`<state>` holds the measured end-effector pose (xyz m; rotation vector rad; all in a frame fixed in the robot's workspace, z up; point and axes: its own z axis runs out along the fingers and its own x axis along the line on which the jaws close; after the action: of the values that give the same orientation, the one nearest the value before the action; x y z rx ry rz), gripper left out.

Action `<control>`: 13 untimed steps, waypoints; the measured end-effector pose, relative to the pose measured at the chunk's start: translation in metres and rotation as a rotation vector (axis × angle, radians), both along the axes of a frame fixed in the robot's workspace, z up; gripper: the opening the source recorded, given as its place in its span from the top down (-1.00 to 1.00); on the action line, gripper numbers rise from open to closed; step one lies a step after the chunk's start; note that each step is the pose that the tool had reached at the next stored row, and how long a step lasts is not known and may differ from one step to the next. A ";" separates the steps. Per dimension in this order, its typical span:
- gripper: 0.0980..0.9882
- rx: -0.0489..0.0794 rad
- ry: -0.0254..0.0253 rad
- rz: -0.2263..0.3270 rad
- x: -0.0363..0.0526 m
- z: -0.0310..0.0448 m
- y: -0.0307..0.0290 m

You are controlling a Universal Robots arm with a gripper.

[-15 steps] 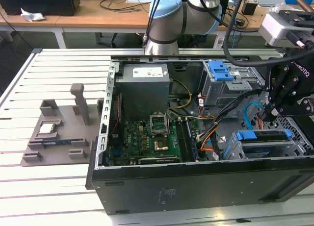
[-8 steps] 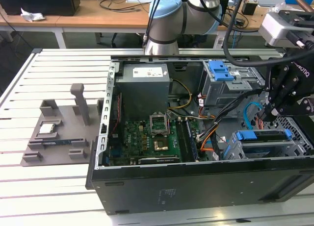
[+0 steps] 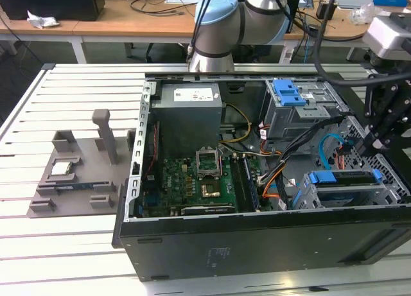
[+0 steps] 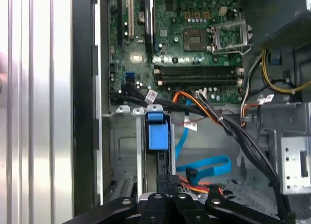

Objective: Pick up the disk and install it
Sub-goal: 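Insert the first disk wire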

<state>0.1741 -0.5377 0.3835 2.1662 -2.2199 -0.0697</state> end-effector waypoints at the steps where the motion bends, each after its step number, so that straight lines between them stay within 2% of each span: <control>1: 0.98 -0.001 0.0002 0.000 0.0051 -0.0002 0.0014; 3: 0.98 -0.002 0.0004 0.000 0.0116 -0.0007 0.0045; 6: 0.98 -0.003 0.0004 0.000 0.0124 -0.0026 0.0113; 10: 0.98 -0.005 0.0004 0.000 0.0161 -0.0053 0.0313; 11: 0.98 -0.007 0.0005 0.000 0.0217 -0.0078 0.0384; 12: 0.98 -0.009 0.0005 0.000 0.0230 -0.0110 0.0435; 13: 0.98 -0.011 0.0005 0.000 0.0230 -0.0136 0.0460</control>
<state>0.1971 -0.4918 0.3699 2.1603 -2.2149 -0.0581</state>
